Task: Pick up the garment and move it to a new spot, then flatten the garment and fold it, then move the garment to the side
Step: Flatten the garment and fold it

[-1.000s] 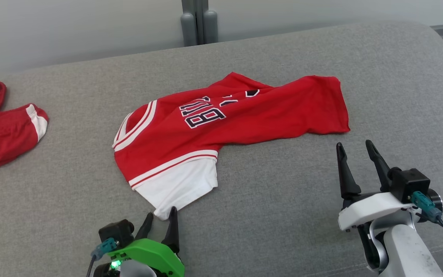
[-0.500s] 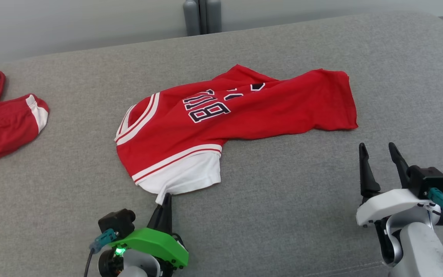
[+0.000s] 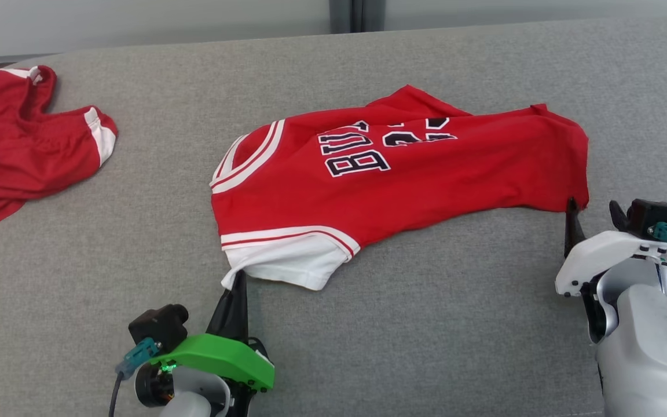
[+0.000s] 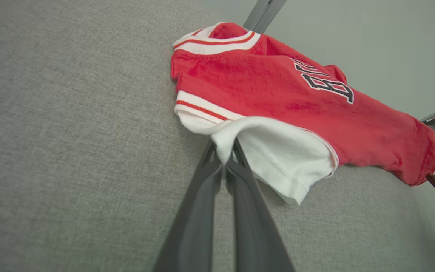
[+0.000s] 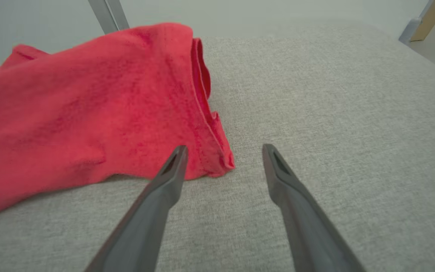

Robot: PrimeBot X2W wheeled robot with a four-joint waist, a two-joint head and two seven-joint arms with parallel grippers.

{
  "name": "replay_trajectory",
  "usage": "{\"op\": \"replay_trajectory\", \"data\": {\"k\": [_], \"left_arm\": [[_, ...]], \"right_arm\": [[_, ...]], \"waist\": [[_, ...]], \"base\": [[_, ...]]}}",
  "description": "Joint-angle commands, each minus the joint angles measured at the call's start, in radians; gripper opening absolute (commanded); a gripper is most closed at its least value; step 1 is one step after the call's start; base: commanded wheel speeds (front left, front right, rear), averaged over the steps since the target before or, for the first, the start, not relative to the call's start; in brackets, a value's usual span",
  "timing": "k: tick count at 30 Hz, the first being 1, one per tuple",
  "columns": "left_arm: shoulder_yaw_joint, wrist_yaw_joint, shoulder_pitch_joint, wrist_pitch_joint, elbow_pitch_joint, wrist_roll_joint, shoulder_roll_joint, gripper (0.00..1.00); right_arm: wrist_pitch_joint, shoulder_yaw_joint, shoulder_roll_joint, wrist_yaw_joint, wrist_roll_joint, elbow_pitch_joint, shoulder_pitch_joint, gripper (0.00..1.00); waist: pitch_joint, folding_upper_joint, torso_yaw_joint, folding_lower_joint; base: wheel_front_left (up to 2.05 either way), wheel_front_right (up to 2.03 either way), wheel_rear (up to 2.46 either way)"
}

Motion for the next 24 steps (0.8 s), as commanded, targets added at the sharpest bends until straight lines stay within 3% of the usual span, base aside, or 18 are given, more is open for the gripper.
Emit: {"op": "replay_trajectory", "data": {"k": [1,11,14,18,19,24], "left_arm": [[-0.005,0.008,0.006,0.001,-0.009,0.004,0.01,0.0],[-0.009,0.017,0.015,-0.001,-0.036,0.005,0.014,0.0],[-0.006,0.019,0.013,-0.003,-0.043,0.005,0.017,0.0],[-0.004,0.023,0.002,-0.002,-0.054,0.007,0.024,0.0],[-0.004,0.024,-0.001,-0.002,-0.056,0.008,0.025,0.0],[0.001,0.027,-0.009,-0.003,-0.066,0.008,0.031,0.0]], "right_arm": [[0.02,-0.015,-0.012,-0.001,-0.018,0.037,-0.019,1.0],[0.021,-0.046,-0.028,-0.001,-0.076,0.201,-0.116,1.0],[0.017,-0.034,-0.034,-0.001,-0.077,0.241,-0.147,0.47],[0.003,-0.006,-0.05,-0.001,-0.06,0.294,-0.192,0.19],[-0.002,0.0,-0.052,-0.001,-0.057,0.305,-0.202,0.03],[-0.051,0.031,-0.063,-0.001,-0.03,0.352,-0.243,0.0]], "waist": [[0.018,0.0,0.023,0.0],[0.02,0.0,0.038,0.0],[0.026,0.0,0.03,0.0],[0.039,0.0,0.022,0.0],[0.041,0.0,0.02,0.0],[0.045,0.0,0.01,0.0]], "base": [[0.0,0.0,0.0],[0.0,0.0,0.0],[0.0,0.0,0.0],[0.0,0.0,0.0],[0.0,0.0,0.0],[0.0,0.0,0.0]]}}
